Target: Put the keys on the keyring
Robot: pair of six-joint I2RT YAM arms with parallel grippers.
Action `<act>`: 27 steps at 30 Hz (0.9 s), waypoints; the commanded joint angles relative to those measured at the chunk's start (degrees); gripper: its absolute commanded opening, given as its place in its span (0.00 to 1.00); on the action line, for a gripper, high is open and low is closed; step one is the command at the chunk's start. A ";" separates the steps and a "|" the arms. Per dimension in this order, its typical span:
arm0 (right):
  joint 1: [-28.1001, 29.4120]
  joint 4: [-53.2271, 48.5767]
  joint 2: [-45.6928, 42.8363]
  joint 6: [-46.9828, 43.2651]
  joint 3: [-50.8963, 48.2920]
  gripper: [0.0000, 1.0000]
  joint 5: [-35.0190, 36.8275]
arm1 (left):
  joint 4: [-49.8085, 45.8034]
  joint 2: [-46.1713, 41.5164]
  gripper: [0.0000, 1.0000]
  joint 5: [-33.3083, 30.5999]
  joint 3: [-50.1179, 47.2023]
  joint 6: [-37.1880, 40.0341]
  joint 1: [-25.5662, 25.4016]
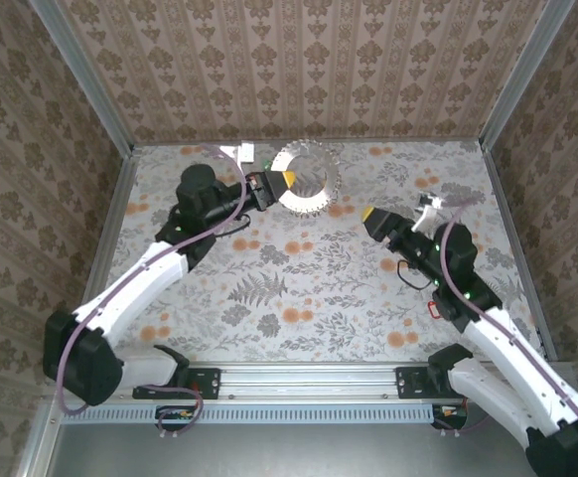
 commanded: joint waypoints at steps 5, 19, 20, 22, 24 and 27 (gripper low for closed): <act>0.19 -1.63 -6.58 -29.26 -1.01 0.56 -1.51 | -10.70 -1.51 0.00 10.22 6.66 11.32 0.70; 4.41 4.67 -6.20 -54.31 -4.64 0.37 -6.13 | -40.12 6.46 0.00 12.39 25.57 25.32 0.96; 5.04 5.19 -5.72 -55.57 -4.76 0.36 -6.02 | -41.93 7.25 0.00 12.57 26.78 26.65 0.95; 6.64 5.82 -4.86 -57.50 -4.75 0.34 -4.73 | -44.09 8.23 0.00 12.80 28.52 28.22 0.96; 8.53 6.78 -4.07 -59.95 -4.89 0.32 -3.18 | -45.71 8.90 0.00 12.55 29.78 29.84 0.96; 11.21 9.77 -3.37 -63.52 -6.09 0.30 -0.80 | -49.76 10.43 0.00 11.16 32.47 32.66 0.96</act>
